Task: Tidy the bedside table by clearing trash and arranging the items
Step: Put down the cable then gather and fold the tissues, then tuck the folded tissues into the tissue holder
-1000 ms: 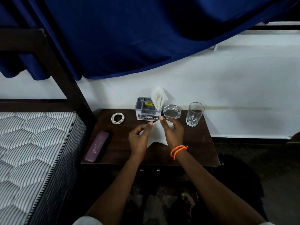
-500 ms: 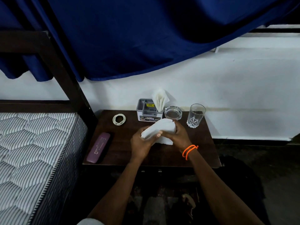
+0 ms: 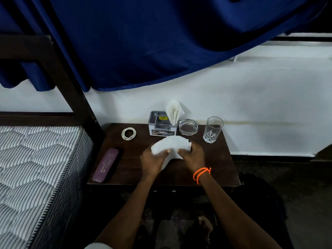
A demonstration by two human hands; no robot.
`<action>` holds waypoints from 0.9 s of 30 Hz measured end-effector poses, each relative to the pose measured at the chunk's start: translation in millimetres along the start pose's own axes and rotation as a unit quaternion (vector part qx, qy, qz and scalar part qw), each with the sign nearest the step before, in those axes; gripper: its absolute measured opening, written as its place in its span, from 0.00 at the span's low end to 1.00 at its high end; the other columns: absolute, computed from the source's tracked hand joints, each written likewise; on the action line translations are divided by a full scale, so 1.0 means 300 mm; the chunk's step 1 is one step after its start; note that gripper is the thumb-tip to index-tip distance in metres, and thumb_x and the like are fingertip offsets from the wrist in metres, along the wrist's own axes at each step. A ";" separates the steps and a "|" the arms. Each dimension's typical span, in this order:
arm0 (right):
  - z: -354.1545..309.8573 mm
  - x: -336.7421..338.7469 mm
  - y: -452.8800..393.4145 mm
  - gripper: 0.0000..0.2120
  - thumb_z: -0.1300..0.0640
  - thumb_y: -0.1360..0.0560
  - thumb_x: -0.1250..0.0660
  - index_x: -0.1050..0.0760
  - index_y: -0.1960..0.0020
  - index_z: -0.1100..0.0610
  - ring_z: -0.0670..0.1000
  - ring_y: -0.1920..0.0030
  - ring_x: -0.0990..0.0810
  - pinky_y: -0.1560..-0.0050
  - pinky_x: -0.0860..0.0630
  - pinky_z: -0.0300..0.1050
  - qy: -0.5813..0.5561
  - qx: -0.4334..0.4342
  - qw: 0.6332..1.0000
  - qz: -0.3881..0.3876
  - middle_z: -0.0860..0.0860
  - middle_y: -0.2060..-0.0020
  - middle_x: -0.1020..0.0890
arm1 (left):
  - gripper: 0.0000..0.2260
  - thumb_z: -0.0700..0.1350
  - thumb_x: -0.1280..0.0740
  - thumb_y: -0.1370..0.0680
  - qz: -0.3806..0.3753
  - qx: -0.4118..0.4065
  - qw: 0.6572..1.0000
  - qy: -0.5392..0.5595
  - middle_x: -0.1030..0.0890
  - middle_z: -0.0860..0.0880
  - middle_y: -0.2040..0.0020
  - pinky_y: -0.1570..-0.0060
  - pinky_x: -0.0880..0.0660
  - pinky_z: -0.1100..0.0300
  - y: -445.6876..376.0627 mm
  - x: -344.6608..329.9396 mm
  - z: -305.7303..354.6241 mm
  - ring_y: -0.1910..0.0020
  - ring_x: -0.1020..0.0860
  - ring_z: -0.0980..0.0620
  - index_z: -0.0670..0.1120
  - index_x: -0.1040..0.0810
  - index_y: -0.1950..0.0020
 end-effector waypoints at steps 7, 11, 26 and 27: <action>0.022 -0.011 0.017 0.09 0.65 0.29 0.28 0.18 0.48 0.62 0.54 0.54 0.15 0.51 0.23 0.41 0.058 -0.030 0.998 0.021 0.57 0.55 0.14 | 0.19 0.48 0.22 0.27 -0.015 0.010 0.996 -0.092 0.13 0.41 0.46 0.51 0.26 0.63 0.003 0.002 -0.040 0.45 0.16 0.44 0.40 0.16 0.41; -0.024 -0.020 0.009 0.06 0.62 0.24 0.30 0.18 0.51 0.65 0.60 0.52 0.16 0.55 0.29 0.44 0.166 0.051 0.984 0.032 0.62 0.54 0.14 | 0.18 0.50 0.26 0.23 -0.022 0.021 0.993 -0.117 0.14 0.34 0.49 0.54 0.25 0.57 -0.008 -0.005 -0.029 0.47 0.16 0.37 0.34 0.16 0.47; -0.333 -0.214 -0.226 0.18 0.49 0.22 0.39 0.21 0.43 0.62 0.59 0.44 0.18 0.41 0.22 0.54 0.062 0.057 0.996 0.007 0.60 0.46 0.16 | 0.31 0.64 0.32 0.23 -0.090 0.031 0.995 -0.009 0.19 0.42 0.35 0.35 0.23 0.45 -0.373 0.060 0.296 0.37 0.20 0.42 0.39 0.23 0.32; -0.347 -0.228 -0.249 0.17 0.49 0.22 0.38 0.22 0.47 0.64 0.61 0.47 0.18 0.44 0.22 0.54 0.061 0.050 0.997 0.007 0.61 0.50 0.16 | 0.35 0.66 0.33 0.24 -0.105 0.032 0.994 -0.003 0.20 0.43 0.33 0.35 0.23 0.44 -0.407 0.067 0.312 0.37 0.20 0.42 0.39 0.25 0.30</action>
Point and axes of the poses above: each hand's wrist, its own y-axis away from the middle knuckle, its own x-axis out of the back of the hand, z = x × y, the point moved 6 cm from there along -y, towards the middle knuckle
